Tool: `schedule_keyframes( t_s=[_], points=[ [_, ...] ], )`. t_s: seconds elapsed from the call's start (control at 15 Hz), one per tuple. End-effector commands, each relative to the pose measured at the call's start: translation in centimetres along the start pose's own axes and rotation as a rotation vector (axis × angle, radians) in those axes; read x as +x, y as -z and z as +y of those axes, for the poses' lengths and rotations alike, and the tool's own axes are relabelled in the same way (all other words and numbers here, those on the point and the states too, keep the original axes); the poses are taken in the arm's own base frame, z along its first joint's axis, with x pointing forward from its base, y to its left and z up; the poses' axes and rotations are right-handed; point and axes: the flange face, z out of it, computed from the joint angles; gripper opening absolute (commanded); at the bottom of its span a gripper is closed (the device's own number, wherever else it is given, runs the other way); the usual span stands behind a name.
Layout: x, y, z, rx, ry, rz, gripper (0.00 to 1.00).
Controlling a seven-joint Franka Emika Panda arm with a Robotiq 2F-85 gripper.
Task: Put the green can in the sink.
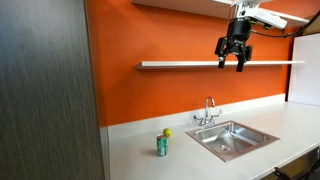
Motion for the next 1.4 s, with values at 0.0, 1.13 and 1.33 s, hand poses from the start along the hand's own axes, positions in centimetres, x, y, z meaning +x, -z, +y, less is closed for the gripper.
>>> schedule_keyframes(
  t_s=[0.0,1.13,1.33],
  points=[
    [0.0,0.1,0.0,0.0,0.0,-0.001,1.0],
    [7.6,-9.9,-6.5,-0.075,0.19,-0.122,1.0],
    [9.3,-11.9,-7.6,-0.07,0.219,-0.117,1.0]
  ],
)
